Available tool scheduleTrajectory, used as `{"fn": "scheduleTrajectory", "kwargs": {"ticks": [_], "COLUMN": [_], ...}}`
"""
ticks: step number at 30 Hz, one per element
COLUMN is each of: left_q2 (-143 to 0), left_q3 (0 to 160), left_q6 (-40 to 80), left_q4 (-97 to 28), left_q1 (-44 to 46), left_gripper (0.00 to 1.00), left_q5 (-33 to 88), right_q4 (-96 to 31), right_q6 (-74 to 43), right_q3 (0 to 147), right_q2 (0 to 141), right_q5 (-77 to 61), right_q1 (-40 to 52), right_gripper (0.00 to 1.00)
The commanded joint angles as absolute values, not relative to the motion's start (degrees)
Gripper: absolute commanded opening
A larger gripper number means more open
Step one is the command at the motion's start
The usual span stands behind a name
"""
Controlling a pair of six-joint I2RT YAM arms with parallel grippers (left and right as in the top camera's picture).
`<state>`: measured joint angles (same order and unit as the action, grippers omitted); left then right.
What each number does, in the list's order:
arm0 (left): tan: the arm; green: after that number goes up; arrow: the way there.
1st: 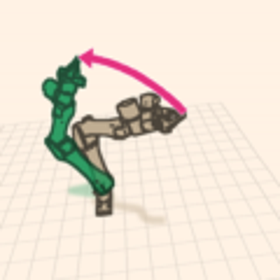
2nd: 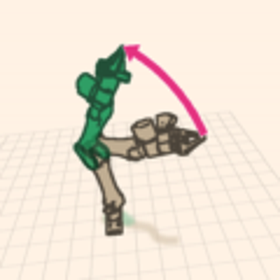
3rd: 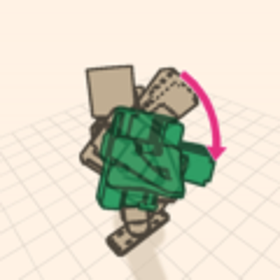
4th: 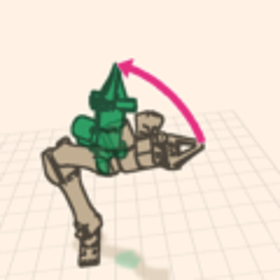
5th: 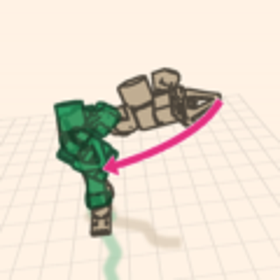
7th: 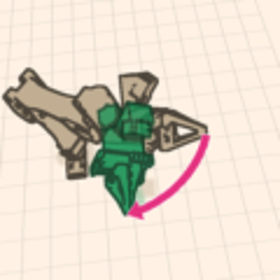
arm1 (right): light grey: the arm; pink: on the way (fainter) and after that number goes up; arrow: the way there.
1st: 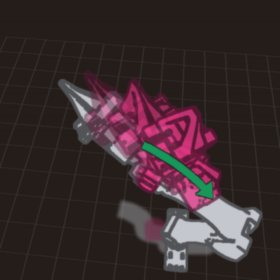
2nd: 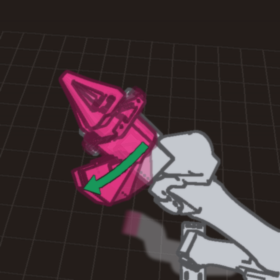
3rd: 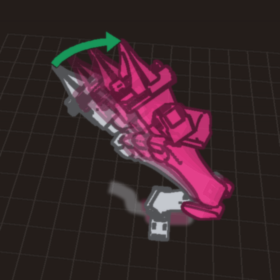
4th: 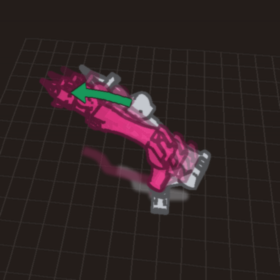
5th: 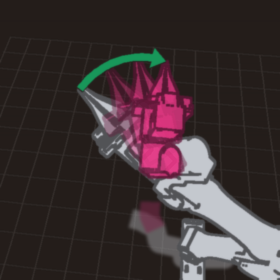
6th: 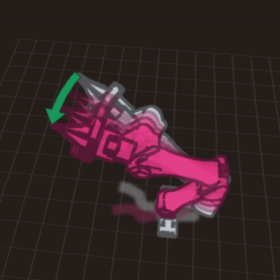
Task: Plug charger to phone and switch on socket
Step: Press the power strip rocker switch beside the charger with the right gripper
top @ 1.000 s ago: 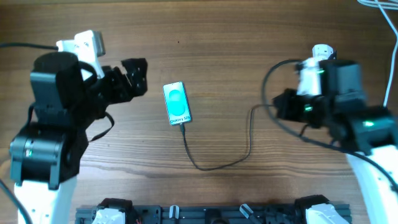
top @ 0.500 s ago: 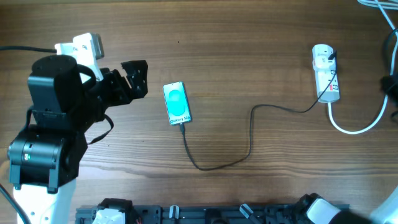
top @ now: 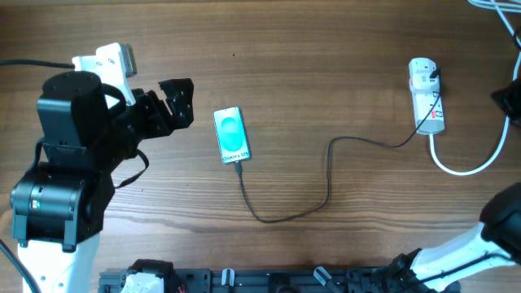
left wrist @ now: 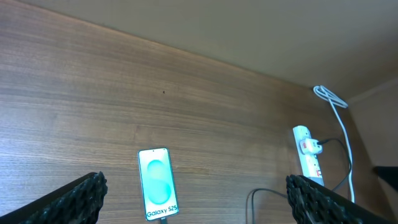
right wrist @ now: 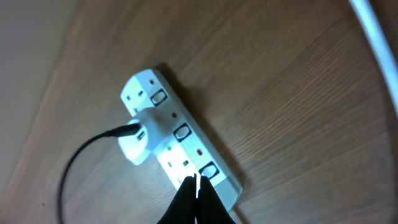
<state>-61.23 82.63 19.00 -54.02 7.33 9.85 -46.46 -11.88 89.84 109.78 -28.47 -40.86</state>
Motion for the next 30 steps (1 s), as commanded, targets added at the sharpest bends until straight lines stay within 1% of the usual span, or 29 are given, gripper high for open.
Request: {"fn": "scheduleTrajectory", "kwargs": {"ticks": [1, 5, 12, 14, 19, 30], "left_q2": [-61.30, -61.30, -61.30, -61.30, -61.30, -61.30], "left_q3": [82.74, 82.74, 82.74, 82.74, 82.74, 82.74], "left_q6": [18.92, 18.92, 18.92, 18.92, 18.92, 18.92], "left_q4": [-53.89, -53.89, -53.89, -53.89, -53.89, -53.89], "left_q1": [6.96, 6.96, 6.96, 6.96, 6.96, 6.98], "left_gripper": [1.00, 1.00, 1.00, 1.00, 1.00, 1.00], "left_q5": [9.32, 9.32, 9.32, 9.32, 9.32, 9.32], "right_q4": [-43.57, -41.04, -37.08, -36.99, -36.62, -35.97], "right_q6": [-10.87, -13.67, -13.78, -15.22, -13.91, -13.67], "right_q3": [91.05, 91.00, 90.59, 90.08, 89.86, 89.49], "right_q2": [115.96, 119.37, 123.48, 123.68, 123.68, 124.42], "right_q5": [-32.32, -33.06, -32.42, -29.93, -29.76, -23.73], "right_q1": [-38.28, -35.88, -32.23, -31.90, -31.53, -28.38], "right_gripper": [0.04, 0.04, 0.04, 0.04, 0.05, 0.04]}}
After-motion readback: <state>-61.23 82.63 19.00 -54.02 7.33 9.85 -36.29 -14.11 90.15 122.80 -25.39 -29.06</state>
